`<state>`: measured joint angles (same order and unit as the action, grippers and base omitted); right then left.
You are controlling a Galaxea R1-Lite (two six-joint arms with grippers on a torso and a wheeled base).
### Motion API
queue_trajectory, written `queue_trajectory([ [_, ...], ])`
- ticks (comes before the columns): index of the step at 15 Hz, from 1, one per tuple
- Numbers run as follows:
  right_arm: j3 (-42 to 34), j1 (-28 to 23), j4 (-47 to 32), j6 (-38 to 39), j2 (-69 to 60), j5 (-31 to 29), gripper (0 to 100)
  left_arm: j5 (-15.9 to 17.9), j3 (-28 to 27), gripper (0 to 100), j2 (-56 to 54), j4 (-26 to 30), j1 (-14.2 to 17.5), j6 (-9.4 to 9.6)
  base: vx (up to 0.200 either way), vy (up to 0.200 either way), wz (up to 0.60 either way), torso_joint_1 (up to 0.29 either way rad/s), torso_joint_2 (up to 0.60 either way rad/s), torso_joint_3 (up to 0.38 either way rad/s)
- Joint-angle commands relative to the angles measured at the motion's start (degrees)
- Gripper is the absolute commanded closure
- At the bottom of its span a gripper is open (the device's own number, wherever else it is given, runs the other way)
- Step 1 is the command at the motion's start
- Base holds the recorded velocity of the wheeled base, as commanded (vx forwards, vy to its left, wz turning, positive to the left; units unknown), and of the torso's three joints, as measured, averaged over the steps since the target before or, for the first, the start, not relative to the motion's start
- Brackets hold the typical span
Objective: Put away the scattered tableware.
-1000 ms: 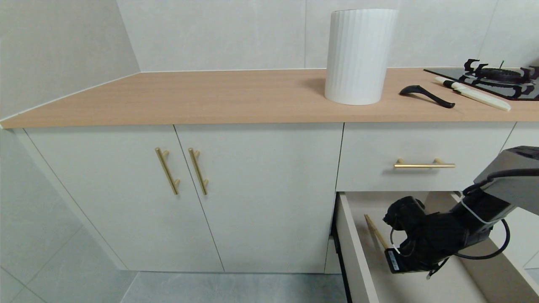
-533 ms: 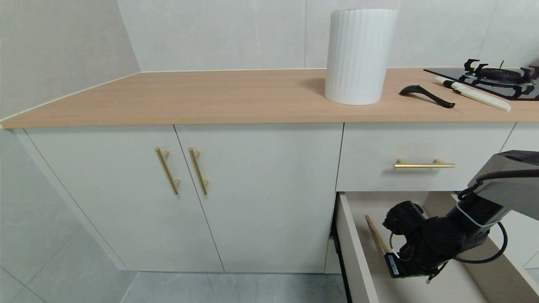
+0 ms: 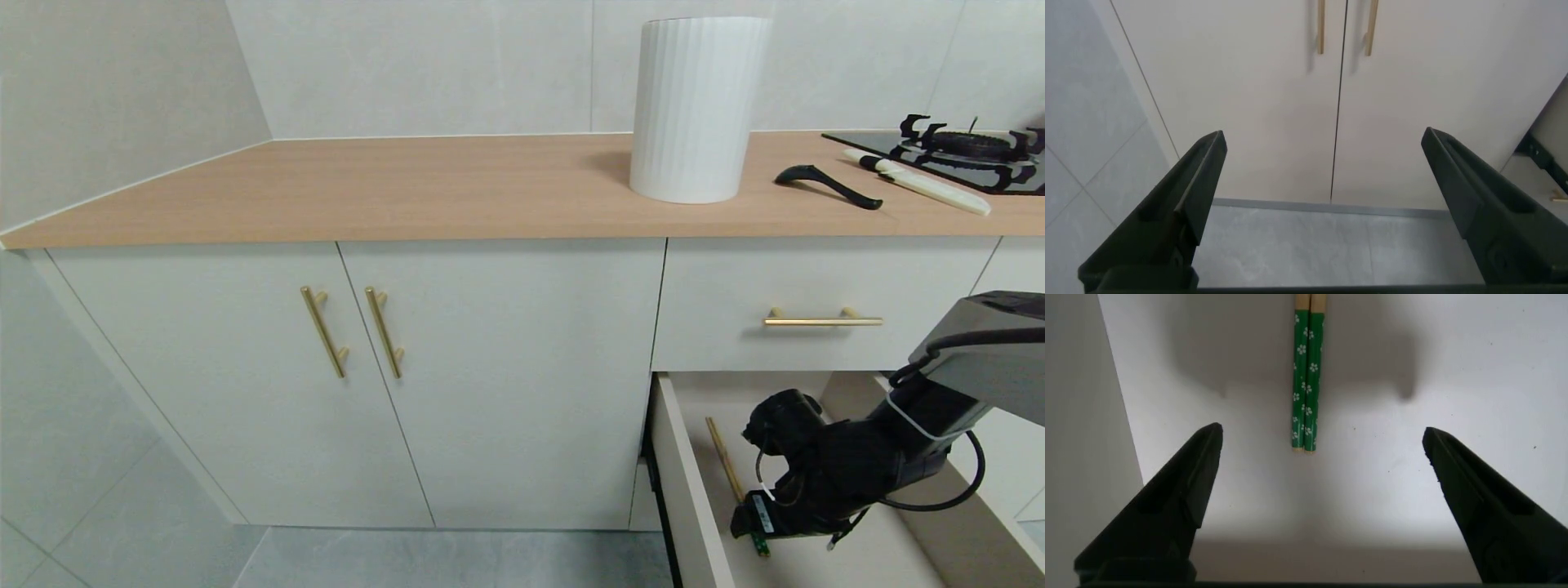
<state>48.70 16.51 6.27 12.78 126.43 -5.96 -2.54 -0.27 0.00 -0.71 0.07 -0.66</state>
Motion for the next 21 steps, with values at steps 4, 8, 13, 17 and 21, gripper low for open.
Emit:
queue_trajectory([
  [4,-3.8,0.8,0.0,-1.3,-11.1,-2.4,0,0.0,0.0,0,0.0,-0.1,0.0,-0.04,0.0,0.0,0.0,0.0,0.0,0.0],
  [8,-6.6,0.8,-0.2,-4.3,-22.4,-2.6,0,0.0,0.0,0,0.0,0.0,0.0,-0.04,0.0,0.0,0.0,0.001,-0.04,-0.046],
  [13,-7.9,0.8,-1.3,-7.5,-38.9,-2.2,0,0.0,0.0,0,0.0,0.0,0.0,-0.04,0.0,0.0,0.0,0.043,-0.34,-0.321],
  [17,-7.7,0.8,-3.0,-10.2,-44.9,-2.3,0,0.0,0.0,0,0.0,0.0,0.0,-0.04,0.0,0.0,0.0,0.116,-0.49,-0.341],
  [21,-7.1,0.8,-2.9,-11.1,-45.3,-2.1,0,0.0,0.0,0,0.0,0.0,0.0,-0.04,0.0,0.0,0.0,0.145,-0.47,-0.317],
])
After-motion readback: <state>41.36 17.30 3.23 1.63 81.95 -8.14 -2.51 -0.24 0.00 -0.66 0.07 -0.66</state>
